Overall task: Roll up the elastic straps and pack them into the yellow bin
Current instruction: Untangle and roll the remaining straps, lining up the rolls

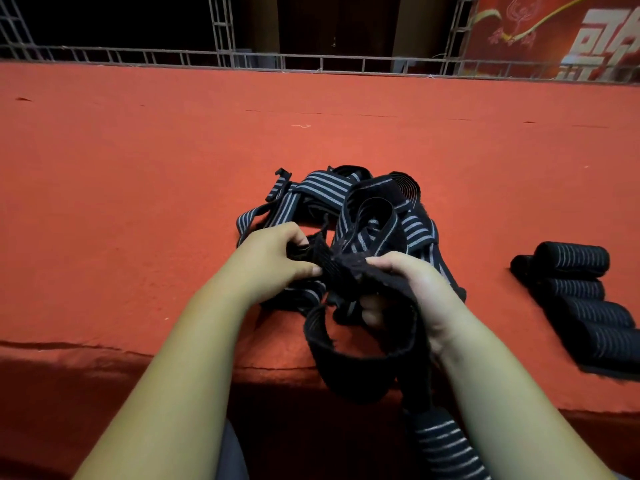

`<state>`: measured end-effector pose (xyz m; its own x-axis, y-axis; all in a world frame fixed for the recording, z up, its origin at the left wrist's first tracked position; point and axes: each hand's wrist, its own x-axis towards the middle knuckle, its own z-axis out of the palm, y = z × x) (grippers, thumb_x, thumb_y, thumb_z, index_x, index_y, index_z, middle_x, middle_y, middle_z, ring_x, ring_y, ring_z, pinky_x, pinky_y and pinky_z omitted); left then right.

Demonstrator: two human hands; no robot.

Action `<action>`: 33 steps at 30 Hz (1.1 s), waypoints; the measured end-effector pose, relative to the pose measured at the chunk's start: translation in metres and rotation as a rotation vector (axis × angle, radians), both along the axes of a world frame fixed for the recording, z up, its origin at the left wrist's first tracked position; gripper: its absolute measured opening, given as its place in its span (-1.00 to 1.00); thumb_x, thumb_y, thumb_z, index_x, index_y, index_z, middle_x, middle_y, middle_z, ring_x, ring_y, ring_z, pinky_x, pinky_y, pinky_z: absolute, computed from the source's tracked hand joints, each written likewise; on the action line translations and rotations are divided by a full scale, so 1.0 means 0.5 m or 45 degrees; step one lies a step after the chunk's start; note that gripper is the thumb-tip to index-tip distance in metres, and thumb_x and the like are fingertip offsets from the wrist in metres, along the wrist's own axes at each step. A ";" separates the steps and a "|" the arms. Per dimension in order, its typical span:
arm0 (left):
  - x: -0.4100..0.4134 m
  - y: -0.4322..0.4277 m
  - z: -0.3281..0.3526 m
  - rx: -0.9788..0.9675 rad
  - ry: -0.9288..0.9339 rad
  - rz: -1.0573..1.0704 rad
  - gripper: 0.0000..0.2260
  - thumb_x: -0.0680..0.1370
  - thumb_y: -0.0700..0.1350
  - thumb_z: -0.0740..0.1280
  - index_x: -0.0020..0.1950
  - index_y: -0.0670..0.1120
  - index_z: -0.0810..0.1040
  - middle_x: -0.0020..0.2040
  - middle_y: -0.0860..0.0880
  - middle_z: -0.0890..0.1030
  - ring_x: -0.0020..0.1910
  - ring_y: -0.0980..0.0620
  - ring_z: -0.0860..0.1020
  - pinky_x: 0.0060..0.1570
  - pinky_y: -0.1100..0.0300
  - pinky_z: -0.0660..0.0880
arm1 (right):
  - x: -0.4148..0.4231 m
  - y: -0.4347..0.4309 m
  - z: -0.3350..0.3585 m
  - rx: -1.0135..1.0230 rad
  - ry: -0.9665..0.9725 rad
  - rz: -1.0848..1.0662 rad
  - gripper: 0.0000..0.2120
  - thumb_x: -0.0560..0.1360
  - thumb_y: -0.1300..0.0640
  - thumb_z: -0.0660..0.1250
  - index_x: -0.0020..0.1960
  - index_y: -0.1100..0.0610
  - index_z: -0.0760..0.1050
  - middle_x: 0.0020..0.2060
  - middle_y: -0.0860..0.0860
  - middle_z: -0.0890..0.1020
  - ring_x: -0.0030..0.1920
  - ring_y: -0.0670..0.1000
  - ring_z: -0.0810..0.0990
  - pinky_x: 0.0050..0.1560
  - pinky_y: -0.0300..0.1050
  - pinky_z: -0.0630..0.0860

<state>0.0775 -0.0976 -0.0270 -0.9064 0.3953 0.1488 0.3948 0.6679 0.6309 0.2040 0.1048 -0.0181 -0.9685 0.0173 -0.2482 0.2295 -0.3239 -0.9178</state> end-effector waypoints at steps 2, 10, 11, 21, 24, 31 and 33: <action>-0.005 0.002 -0.007 0.027 0.029 0.075 -0.70 0.46 0.00 0.66 -0.15 0.04 0.53 -0.15 0.06 0.65 -0.15 0.07 0.59 -0.24 0.16 0.41 | -0.003 0.003 -0.009 0.040 0.020 0.008 -0.63 0.64 0.06 0.28 -0.23 0.12 0.76 -0.31 0.11 0.66 -0.36 0.06 0.56 -0.28 -0.09 0.48; -0.036 -0.025 0.000 0.051 0.237 0.393 -0.56 0.51 -0.01 0.62 0.34 0.02 0.59 0.21 -0.03 0.50 0.25 -0.13 0.57 0.32 -0.04 0.51 | 0.004 0.006 -0.006 0.161 0.046 -0.115 -0.75 0.61 0.08 0.33 -0.01 0.20 0.73 -0.11 0.20 0.74 -0.21 0.12 0.69 -0.11 -0.05 0.60; -0.029 -0.022 0.013 0.075 0.261 0.403 -0.57 0.51 -0.02 0.62 0.31 0.02 0.56 0.18 0.00 0.46 0.20 -0.10 0.57 0.29 -0.02 0.51 | 0.004 0.005 -0.007 0.155 0.050 -0.147 -0.75 0.61 0.07 0.33 -0.01 0.20 0.73 -0.11 0.20 0.74 -0.21 0.12 0.69 -0.12 -0.04 0.59; 0.059 0.005 0.039 -0.353 -0.359 -0.624 -0.65 0.50 -0.02 0.62 0.20 0.19 0.60 -0.07 0.24 0.72 -0.04 0.12 0.70 0.03 0.09 0.60 | 0.005 -0.001 0.007 -0.143 0.196 -0.343 -0.60 0.64 0.18 0.23 -0.28 0.19 0.71 -0.30 0.16 0.71 -0.34 0.09 0.69 -0.31 -0.17 0.64; 0.060 0.009 0.029 -0.313 -0.365 -0.592 -0.48 0.47 -0.01 0.66 0.31 0.22 0.50 -0.16 0.16 0.69 -0.18 0.19 0.63 -0.10 0.19 0.52 | 0.004 -0.002 0.012 -0.171 0.237 -0.361 -0.47 0.66 0.21 0.18 -0.42 0.15 0.69 -0.40 0.11 0.68 -0.45 0.02 0.66 -0.42 -0.24 0.57; 0.054 -0.005 0.039 0.294 -0.421 -0.581 -0.73 0.71 -0.20 0.40 0.35 0.09 0.59 0.05 0.07 0.71 0.07 -0.05 0.73 0.12 0.00 0.68 | -0.002 -0.005 0.011 -0.264 0.236 -0.390 -0.51 0.65 0.16 0.18 -0.33 0.20 0.72 -0.32 0.18 0.70 -0.33 0.12 0.70 -0.23 -0.08 0.69; 0.054 -0.007 0.039 0.346 -0.331 -0.529 -0.86 0.73 -0.13 0.36 0.23 0.07 0.64 0.03 0.07 0.71 0.07 -0.01 0.71 0.18 -0.01 0.64 | -0.002 -0.004 0.007 -0.325 0.214 -0.381 -0.58 0.63 0.12 0.20 -0.22 0.25 0.73 -0.24 0.23 0.72 -0.22 0.20 0.73 -0.11 0.03 0.72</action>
